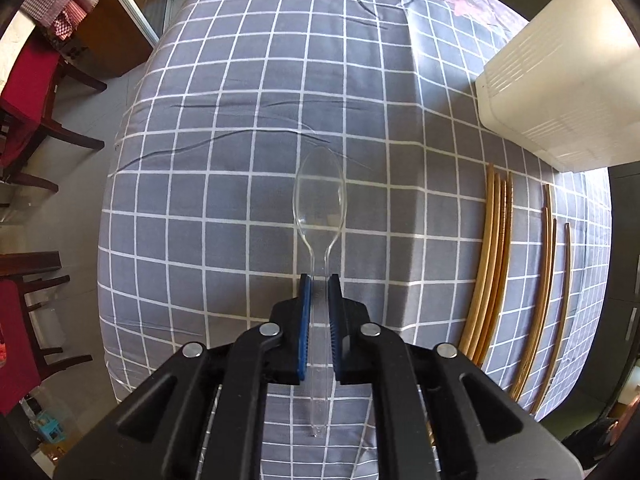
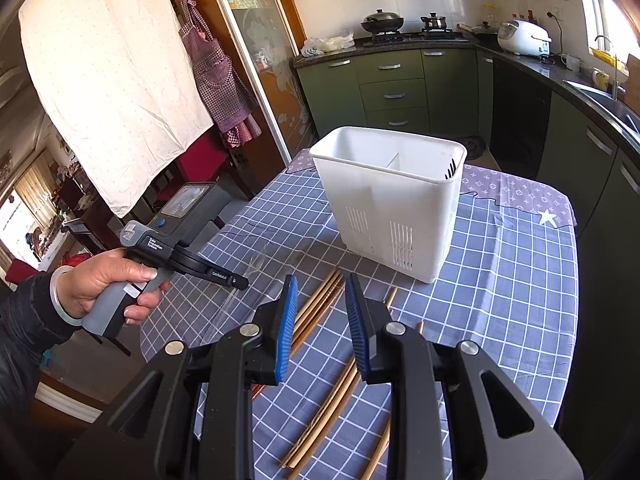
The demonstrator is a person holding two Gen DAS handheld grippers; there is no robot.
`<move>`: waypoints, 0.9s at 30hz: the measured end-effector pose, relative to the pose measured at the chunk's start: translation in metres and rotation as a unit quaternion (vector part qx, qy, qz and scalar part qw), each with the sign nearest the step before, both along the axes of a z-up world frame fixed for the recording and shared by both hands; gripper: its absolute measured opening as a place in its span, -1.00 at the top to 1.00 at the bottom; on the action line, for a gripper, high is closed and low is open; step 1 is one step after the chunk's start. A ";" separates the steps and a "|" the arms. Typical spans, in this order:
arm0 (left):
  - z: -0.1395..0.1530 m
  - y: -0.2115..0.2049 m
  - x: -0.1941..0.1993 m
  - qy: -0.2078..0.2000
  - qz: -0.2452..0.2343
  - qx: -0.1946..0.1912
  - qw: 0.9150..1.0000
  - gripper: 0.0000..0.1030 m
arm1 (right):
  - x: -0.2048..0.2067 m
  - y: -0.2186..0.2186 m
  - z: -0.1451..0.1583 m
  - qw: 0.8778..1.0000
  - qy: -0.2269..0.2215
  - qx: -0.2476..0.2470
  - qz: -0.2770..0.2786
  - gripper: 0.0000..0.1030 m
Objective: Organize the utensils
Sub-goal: 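Carry the spoon into the white holder and open the left tool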
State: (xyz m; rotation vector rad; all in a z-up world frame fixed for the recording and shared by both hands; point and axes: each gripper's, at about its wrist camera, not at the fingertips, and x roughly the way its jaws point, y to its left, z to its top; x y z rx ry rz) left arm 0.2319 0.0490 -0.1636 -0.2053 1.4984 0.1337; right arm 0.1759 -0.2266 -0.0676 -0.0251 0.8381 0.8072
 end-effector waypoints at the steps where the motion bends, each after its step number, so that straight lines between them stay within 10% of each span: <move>1: 0.006 -0.001 -0.002 -0.009 -0.004 0.004 1.000 0.83 | -0.001 -0.001 0.001 1.000 0.001 0.000 0.000 0.51; 12: 0.119 -0.032 -0.027 -0.163 -0.063 -0.001 0.985 0.83 | -0.004 -0.007 0.007 1.000 -0.010 -0.017 -0.024 0.51; 27: 0.242 -0.101 0.014 -0.394 -0.122 -0.009 0.911 0.83 | 0.003 -0.023 0.005 0.998 -0.008 -0.033 -0.059 0.51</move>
